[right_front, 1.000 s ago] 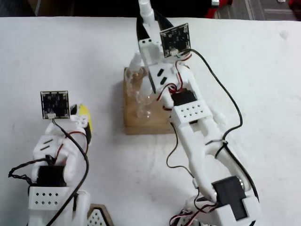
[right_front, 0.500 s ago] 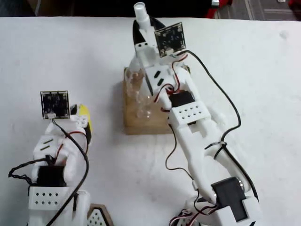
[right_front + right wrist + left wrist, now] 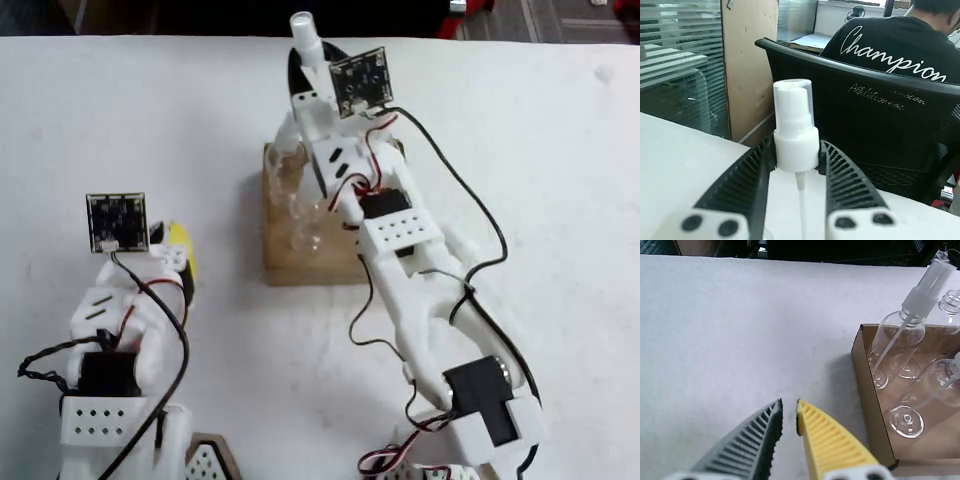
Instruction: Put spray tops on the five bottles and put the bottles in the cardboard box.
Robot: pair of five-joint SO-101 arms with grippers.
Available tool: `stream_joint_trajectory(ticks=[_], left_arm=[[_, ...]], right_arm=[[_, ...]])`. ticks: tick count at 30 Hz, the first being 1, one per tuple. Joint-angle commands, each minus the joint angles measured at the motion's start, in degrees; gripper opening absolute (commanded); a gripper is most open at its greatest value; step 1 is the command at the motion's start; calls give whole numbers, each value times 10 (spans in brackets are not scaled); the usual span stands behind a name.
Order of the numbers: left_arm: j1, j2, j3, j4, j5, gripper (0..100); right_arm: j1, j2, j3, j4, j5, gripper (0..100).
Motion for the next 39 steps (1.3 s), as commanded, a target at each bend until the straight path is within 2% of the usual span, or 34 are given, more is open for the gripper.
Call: stream_joint_trajectory(ticks=[1,4,10,30,36,39], left_arm=[[7,-7,-1,-12,2,64],[8,-7,-1,-12,2,64],[8,-7,-1,-12,2,64],[8,-7,-1,-12,2,64],[8,-7,-1,-14,2,64],[8,-7,-1,-14,2,64]], right_arm=[[5,0,-29,-15,-6,15],[4,0,-25,-15,-11,15],[12,0,2,-15,-91,15],[26,50,27,-18,-91,19],[22,50,28,-16,-95,139],[16,50,28,-16,-94,128]])
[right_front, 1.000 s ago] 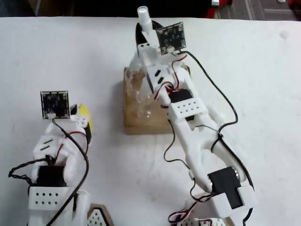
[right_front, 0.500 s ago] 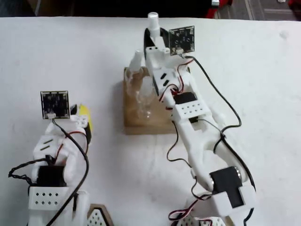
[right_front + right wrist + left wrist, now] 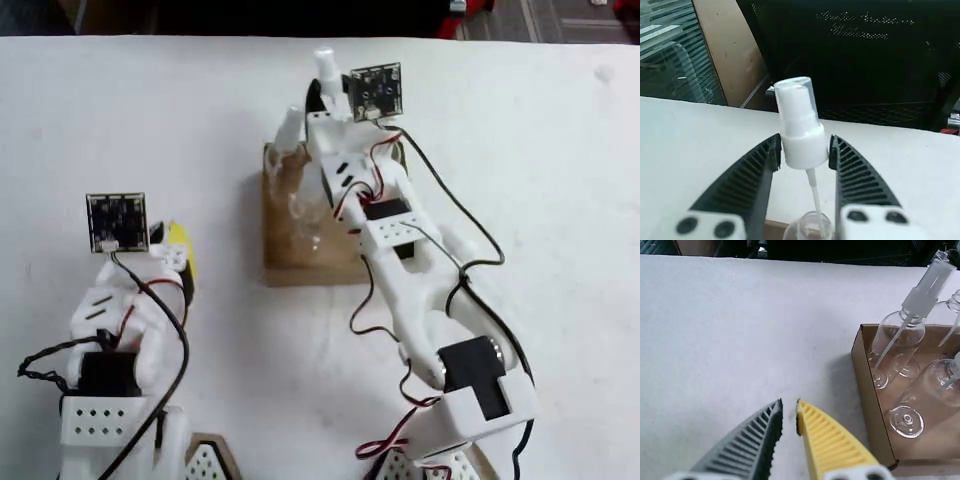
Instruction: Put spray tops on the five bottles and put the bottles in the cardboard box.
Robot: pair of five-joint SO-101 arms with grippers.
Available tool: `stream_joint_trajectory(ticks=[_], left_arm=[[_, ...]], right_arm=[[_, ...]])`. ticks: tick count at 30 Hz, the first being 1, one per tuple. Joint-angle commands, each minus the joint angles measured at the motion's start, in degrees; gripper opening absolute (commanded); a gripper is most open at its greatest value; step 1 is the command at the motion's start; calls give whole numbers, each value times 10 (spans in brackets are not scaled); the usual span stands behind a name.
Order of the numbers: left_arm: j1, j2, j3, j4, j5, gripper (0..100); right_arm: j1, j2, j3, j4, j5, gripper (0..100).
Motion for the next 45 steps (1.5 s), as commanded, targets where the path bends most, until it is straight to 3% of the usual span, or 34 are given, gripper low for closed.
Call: stream_joint_trajectory(ticks=[1,22,28,35,41,45], left_arm=[[8,-7,-1,-14,2,64],[8,-7,-1,-14,2,64],[8,-7,0,-14,2,64],[8,-7,11,-26,1,64],[8,-7,19,-36,1,64],[4,-7,19,-37,1,67]], right_arm=[[-4,-7,-11,-11,-6,124],[-3,-9,-15,-13,-7,120],[-1,-107,-24,4,-7,120],[7,-304,-26,254,-4,119],[98,-522,-29,464,-1,119],[178,-588,-28,567,76,119]])
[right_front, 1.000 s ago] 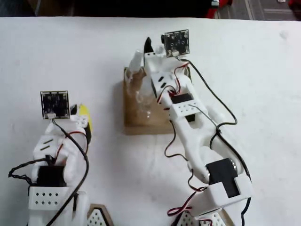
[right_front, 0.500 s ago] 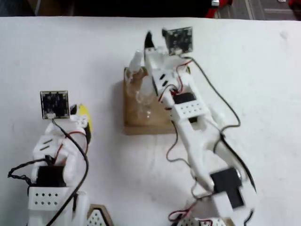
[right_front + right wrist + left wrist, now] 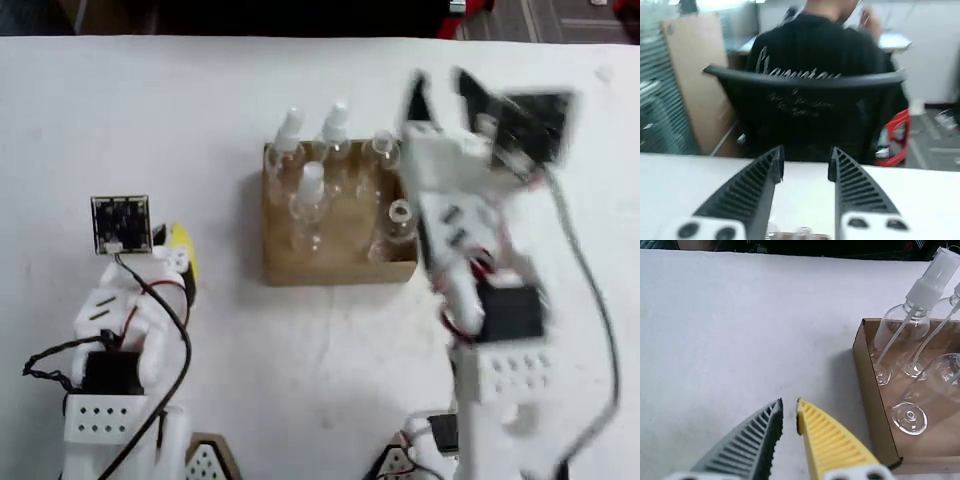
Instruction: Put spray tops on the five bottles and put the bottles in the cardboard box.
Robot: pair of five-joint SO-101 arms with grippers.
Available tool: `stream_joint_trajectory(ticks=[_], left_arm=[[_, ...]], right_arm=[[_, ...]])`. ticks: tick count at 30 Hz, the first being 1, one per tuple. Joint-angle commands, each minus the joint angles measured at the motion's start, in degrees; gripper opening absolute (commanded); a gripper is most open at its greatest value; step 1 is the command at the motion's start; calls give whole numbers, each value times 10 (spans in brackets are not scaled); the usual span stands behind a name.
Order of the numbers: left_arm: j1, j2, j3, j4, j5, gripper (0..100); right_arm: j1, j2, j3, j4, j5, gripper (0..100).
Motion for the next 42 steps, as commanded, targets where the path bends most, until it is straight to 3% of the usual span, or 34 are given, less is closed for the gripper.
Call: stream_joint_trajectory(ticks=[1,5,9,16,28,35,42], left_arm=[[4,-7,-5,-18,1,68],[4,-7,11,-44,1,68],[4,-7,27,-63,1,68],[4,-7,29,-61,1,68],[4,-7,29,-62,0,68],[7,-7,30,-62,0,68],[7,-7,30,-62,0,68]], right_arm=[[92,-76,-25,121,79,119],[161,-75,-18,252,83,122],[220,-76,-3,313,96,123],[273,-3,24,322,233,123],[277,278,-79,322,366,123],[276,474,-217,399,376,123],[253,538,-310,463,376,123]])
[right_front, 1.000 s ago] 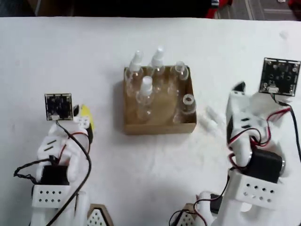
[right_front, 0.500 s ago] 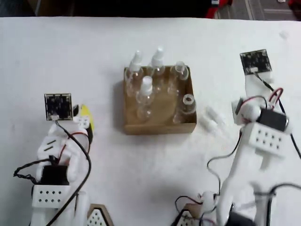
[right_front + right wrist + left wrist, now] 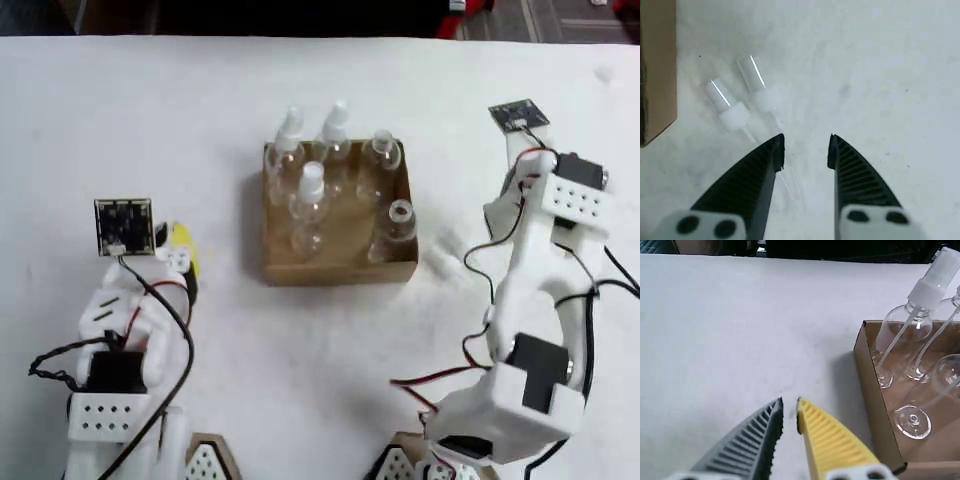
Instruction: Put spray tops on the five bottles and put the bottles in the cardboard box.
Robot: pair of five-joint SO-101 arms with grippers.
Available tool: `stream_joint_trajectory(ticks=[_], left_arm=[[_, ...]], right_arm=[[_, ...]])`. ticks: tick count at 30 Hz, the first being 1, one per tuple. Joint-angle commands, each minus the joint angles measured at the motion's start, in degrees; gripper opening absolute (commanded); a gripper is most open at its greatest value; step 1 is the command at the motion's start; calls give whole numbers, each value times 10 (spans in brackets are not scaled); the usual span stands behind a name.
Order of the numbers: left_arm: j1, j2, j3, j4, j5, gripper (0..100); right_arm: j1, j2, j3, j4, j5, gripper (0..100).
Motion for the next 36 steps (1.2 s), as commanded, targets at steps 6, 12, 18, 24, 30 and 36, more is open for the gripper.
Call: stream_joint_trajectory(ticks=[6,12,18,24,30,36], left_arm=[[7,-7,-3,-15,0,68],[7,-7,-3,-15,0,68],[7,-7,-3,-15,0,68],[7,-7,-3,-15,0,68],[7,-7,-3,-15,0,68],[8,-7,-3,-15,0,68]], right_arm=[[-11,16,-63,18,63,123],[-6,22,-63,20,68,123],[-8,18,-63,42,68,123],[-9,16,-64,44,71,123],[-10,22,-63,43,105,123],[-9,22,-63,44,132,123]])
